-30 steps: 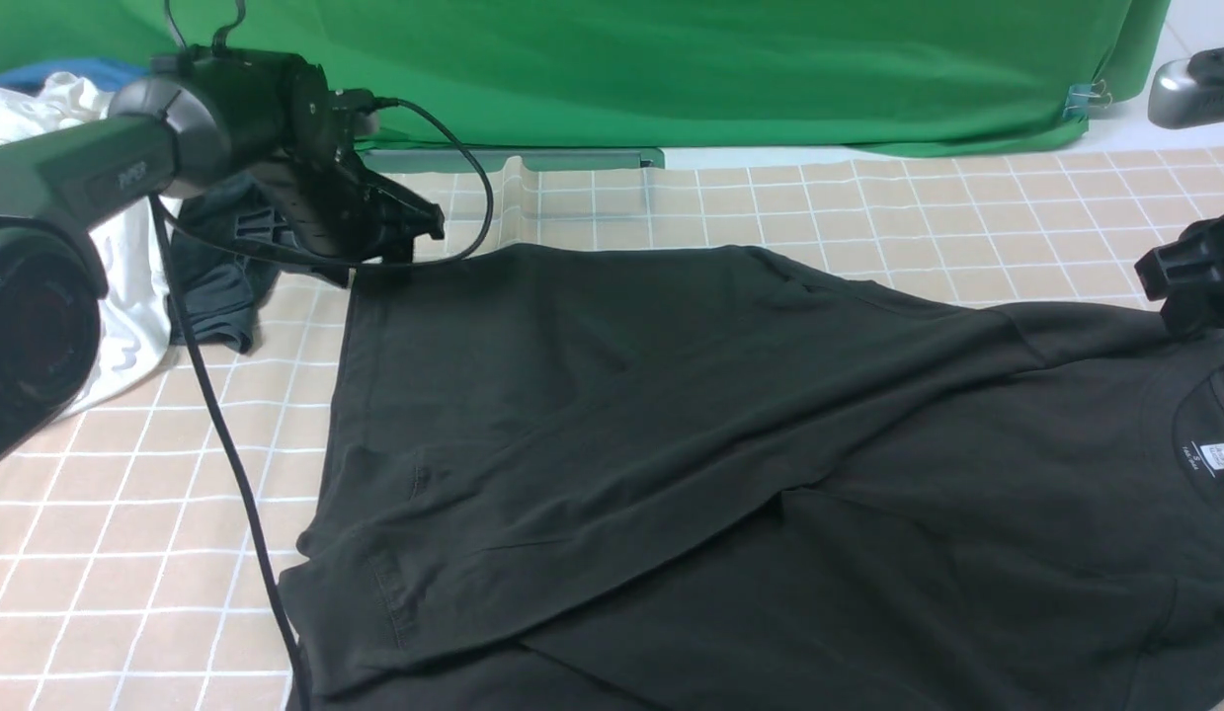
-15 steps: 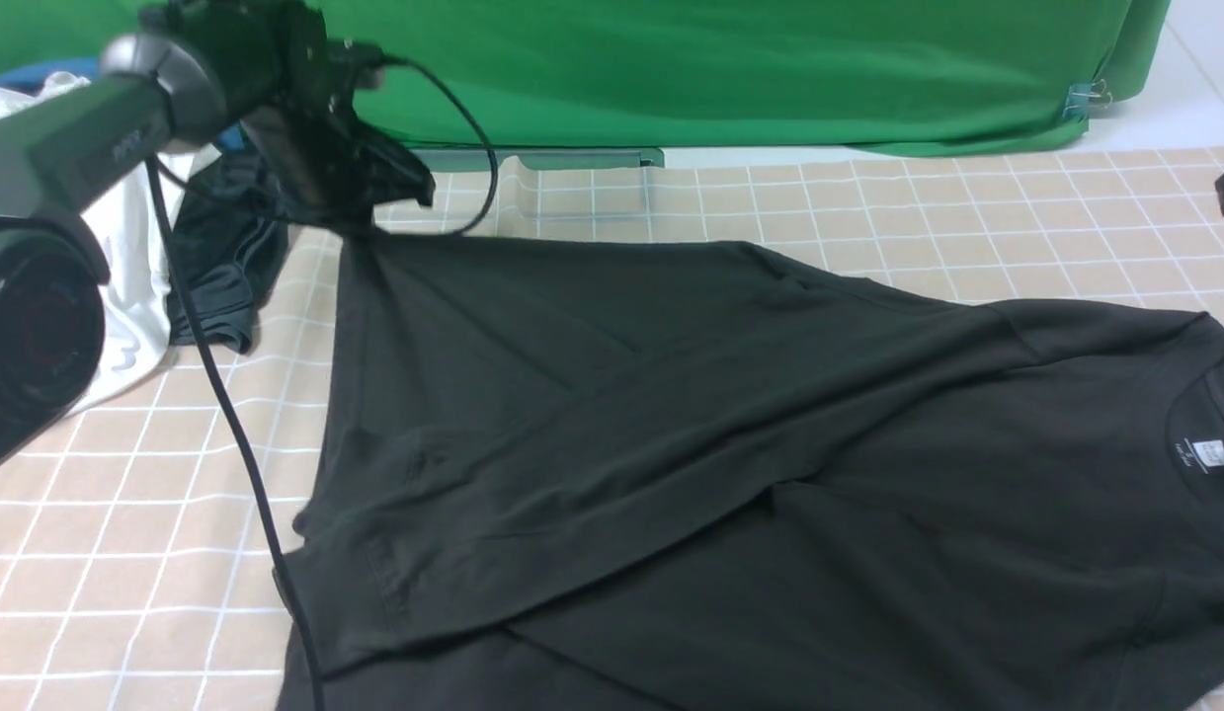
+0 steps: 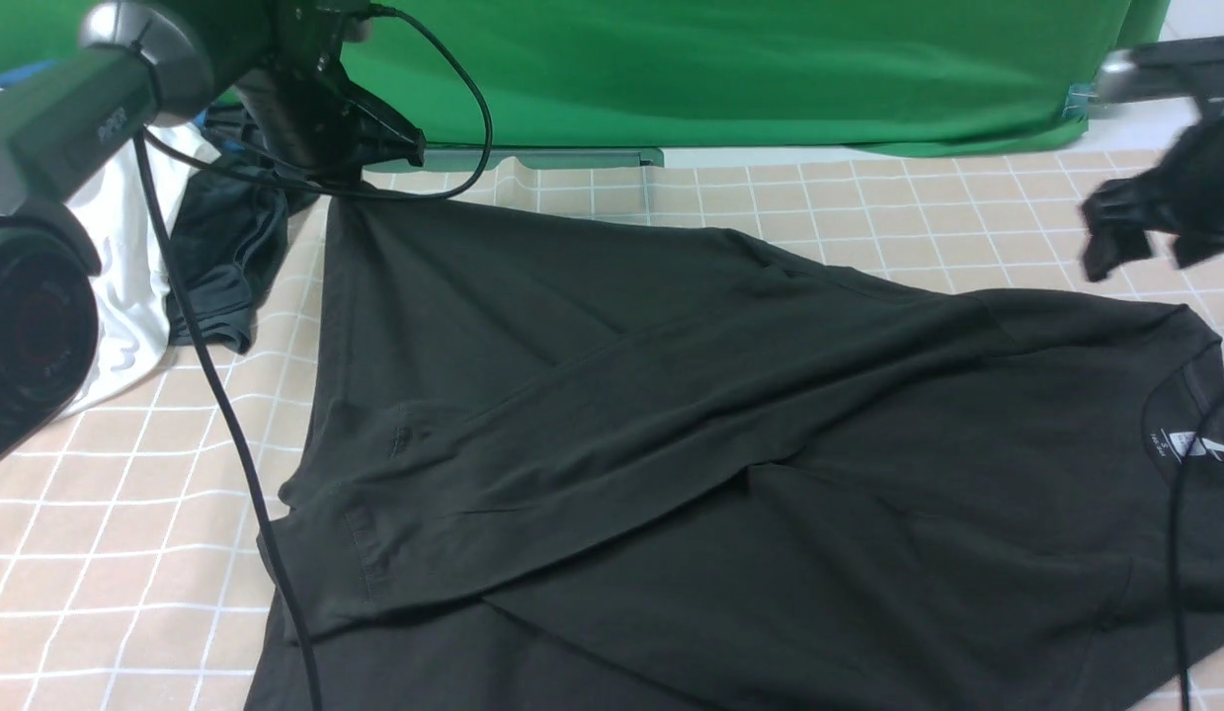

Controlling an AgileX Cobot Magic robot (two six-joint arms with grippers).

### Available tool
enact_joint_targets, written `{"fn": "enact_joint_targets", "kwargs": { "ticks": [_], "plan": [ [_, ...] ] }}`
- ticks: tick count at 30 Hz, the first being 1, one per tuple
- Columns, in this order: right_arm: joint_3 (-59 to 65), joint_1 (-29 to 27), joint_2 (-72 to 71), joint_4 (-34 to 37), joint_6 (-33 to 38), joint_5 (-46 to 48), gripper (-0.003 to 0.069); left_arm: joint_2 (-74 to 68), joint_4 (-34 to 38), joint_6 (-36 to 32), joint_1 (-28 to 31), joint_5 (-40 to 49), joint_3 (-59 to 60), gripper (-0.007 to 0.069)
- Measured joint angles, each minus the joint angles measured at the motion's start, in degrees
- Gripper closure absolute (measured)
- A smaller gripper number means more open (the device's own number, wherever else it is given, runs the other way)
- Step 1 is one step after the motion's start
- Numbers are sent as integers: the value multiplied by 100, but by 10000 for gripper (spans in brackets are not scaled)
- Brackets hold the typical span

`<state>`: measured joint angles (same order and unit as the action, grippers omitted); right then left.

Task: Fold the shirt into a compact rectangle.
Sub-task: 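Grasp the near edge of the shirt at its hem and shoulder corners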

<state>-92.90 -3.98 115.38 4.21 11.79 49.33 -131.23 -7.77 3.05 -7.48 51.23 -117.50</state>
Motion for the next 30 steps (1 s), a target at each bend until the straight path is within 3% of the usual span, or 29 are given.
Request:
{"fn": "enact_joint_targets", "kwargs": {
  "ticks": [8,11,17,19,30],
  "plan": [
    [-1018,544,1072,40,761,402,71,0,33,0,0,11,0,591],
    [-1176,641,1258,40,799,546,122,0,48,0,0,28,0,591],
    [-1244,668,1395,51,808,691,552,0,88,0,0,54,0,591],
    [-1244,668,1395,51,796,634,608,0,88,0,0,54,-2,591],
    [-1772,623,1181,41,452,292,620,0,88,19,0,101,-6,591]
  ]
}}
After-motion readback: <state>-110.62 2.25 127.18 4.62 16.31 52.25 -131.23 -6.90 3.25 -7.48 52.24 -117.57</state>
